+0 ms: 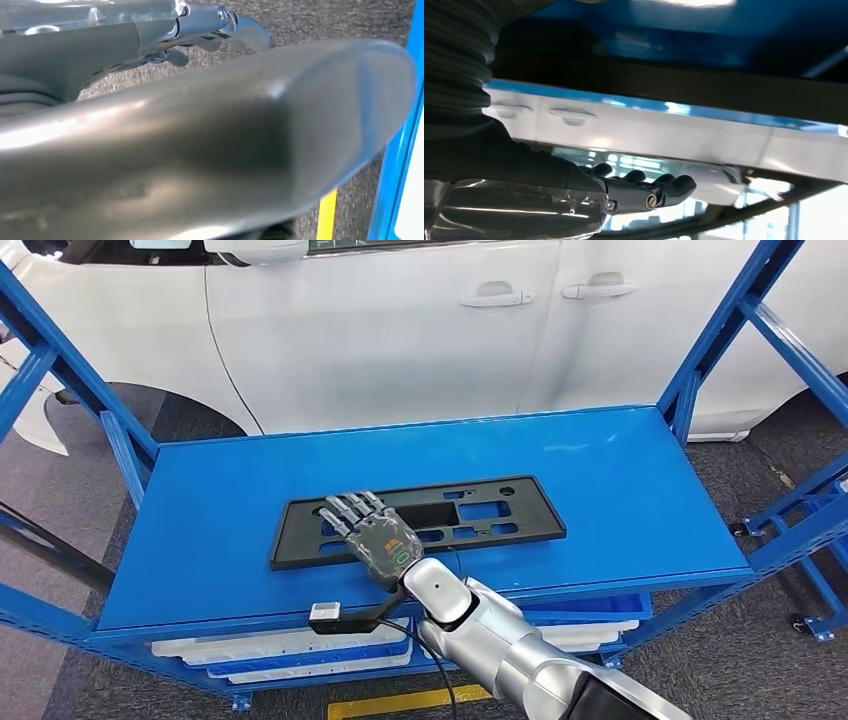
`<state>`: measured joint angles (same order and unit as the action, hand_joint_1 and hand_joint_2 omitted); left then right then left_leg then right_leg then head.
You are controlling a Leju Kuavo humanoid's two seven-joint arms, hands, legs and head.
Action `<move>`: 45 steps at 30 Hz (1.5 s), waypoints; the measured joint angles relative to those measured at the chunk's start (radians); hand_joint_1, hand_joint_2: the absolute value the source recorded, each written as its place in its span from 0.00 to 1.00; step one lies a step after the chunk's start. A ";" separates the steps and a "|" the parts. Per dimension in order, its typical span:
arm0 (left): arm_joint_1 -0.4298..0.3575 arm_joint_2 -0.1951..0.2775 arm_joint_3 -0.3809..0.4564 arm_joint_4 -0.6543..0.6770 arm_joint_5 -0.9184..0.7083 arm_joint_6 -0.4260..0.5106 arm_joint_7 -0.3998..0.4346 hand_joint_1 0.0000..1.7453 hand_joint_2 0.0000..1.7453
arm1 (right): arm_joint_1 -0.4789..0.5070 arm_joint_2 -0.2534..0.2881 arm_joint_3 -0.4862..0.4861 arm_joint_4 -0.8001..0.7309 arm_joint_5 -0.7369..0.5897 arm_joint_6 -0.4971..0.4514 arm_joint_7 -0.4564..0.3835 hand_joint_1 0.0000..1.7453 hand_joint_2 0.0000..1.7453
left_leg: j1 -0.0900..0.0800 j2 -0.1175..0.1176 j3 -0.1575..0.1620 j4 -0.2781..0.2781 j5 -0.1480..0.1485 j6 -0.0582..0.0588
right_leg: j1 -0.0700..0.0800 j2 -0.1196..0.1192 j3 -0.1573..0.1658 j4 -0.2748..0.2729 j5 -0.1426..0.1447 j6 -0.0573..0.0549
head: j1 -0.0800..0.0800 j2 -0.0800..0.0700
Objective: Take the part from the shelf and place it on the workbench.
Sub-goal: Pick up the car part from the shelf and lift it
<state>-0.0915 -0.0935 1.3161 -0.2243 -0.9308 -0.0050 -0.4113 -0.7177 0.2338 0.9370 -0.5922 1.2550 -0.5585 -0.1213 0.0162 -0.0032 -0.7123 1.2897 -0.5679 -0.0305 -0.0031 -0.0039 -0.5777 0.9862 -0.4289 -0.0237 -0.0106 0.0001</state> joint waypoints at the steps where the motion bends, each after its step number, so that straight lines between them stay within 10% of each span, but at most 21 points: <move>1: 0.001 0.001 0.000 0.000 0.000 0.000 0.000 0.00 0.00 | -0.003 -0.003 -0.011 0.010 0.004 -0.002 0.004 0.00 1.00 | 0.002 0.000 0.003 -0.008 0.017 -0.002 | -0.001 0.000 0.000 0.003 -0.001 0.001 | 0.000 0.000; 5: -0.002 0.007 0.000 0.000 0.000 0.000 0.001 0.00 0.00 | -0.021 -0.010 -0.057 0.036 0.017 -0.012 0.010 0.00 1.00 | 0.007 0.000 0.120 -0.251 0.125 0.001 | -0.002 0.004 -0.003 0.021 -0.013 0.018 | 0.000 0.000; 10: -0.003 0.007 0.000 0.000 -0.002 -0.004 0.001 0.00 0.00 | -0.032 -0.018 -0.106 0.057 0.043 -0.016 0.051 0.00 1.00 | 0.004 -0.003 0.124 -0.274 0.130 0.034 | -0.002 0.006 -0.014 0.039 -0.026 0.044 | 0.003 0.000; 14: -0.005 0.009 0.000 0.000 -0.003 -0.006 -0.001 0.00 0.00 | -0.047 -0.035 -0.156 0.082 0.053 -0.008 0.069 0.01 1.00 | 0.003 -0.002 0.119 -0.277 0.135 0.050 | -0.005 0.005 -0.124 0.267 -0.137 0.057 | 0.005 0.000; 16: -0.004 0.009 0.000 0.000 -0.002 -0.006 -0.003 0.00 0.00 | -0.050 -0.043 -0.174 0.095 0.056 0.005 0.074 0.48 1.00 | 0.000 -0.003 0.118 -0.276 0.134 0.051 | -0.004 0.005 -0.154 0.323 -0.140 0.055 | 0.005 0.000; 18: -0.004 0.010 0.000 0.000 0.000 -0.006 -0.005 0.00 0.00 | -0.058 -0.047 -0.187 0.104 0.060 0.019 0.079 0.97 1.00 | -0.002 -0.003 0.120 -0.275 0.134 0.050 | -0.002 0.005 -0.108 0.221 -0.075 0.044 | 0.005 0.000; 19: -0.005 0.010 0.000 0.001 0.002 -0.006 -0.007 0.00 0.00 | -0.064 -0.047 -0.192 0.108 0.064 0.026 0.083 1.00 1.00 | -0.005 -0.003 0.120 -0.274 0.134 0.049 | 0.001 0.005 -0.071 0.143 -0.043 0.036 | 0.005 0.000; 21: -0.006 0.009 0.000 0.001 0.006 -0.006 -0.012 0.00 0.00 | -0.074 -0.047 -0.202 0.116 0.069 0.040 0.091 1.00 1.00 | -0.009 -0.003 0.118 -0.273 0.134 0.044 | 0.007 0.004 -0.025 0.042 -0.009 0.026 | 0.004 0.000; 25: -0.004 0.013 0.000 0.002 0.011 -0.005 -0.016 0.00 0.00 | -0.079 -0.051 -0.227 0.130 0.070 0.057 0.094 1.00 1.00 | -0.009 -0.002 0.116 -0.270 0.127 0.024 | 0.002 0.002 -0.015 0.014 0.000 0.014 | 0.004 0.000; 31: -0.003 0.018 0.001 0.002 0.014 -0.005 -0.017 0.00 0.00 | -0.080 -0.053 -0.255 0.147 0.071 0.058 0.094 1.00 1.00 | -0.002 -0.002 -0.014 0.012 0.004 0.003 | -0.002 0.000 -0.010 0.005 0.005 0.003 | 0.000 0.000; 36: -0.006 0.024 0.001 0.002 0.014 -0.008 -0.024 0.00 0.00 | -0.081 -0.053 -0.272 0.155 0.075 0.057 0.091 1.00 1.00 | 0.002 0.000 0.111 -0.249 0.128 0.009 | 0.001 0.003 -0.012 0.024 -0.008 0.021 | 0.001 0.000; 41: -0.006 0.024 0.000 0.002 0.006 -0.022 -0.050 0.00 0.00 | -0.081 -0.055 -0.294 0.156 0.078 0.051 0.090 1.00 1.00 | -0.001 -0.002 0.116 -0.273 0.134 0.042 | -0.002 0.003 -0.029 0.054 -0.030 0.046 | 0.005 0.000; 45: -0.009 0.025 -0.005 0.002 -0.005 -0.016 -0.085 0.00 1.00 | -0.071 -0.063 -0.313 0.156 0.075 0.030 0.078 1.00 1.00 | -0.001 -0.002 0.113 -0.274 0.137 0.053 | -0.004 0.004 -0.144 0.293 -0.139 0.058 | 0.008 0.000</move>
<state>-0.1002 -0.0682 1.3108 -0.2228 -0.9362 -0.0211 -0.4960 -0.7890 0.1712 0.6245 -0.4363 1.3297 -0.5282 -0.0436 0.0147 -0.0051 -0.5994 1.0156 -0.4308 0.0220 -0.0073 -0.0004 -0.7216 1.2796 -0.5680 0.0344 -0.0022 0.0001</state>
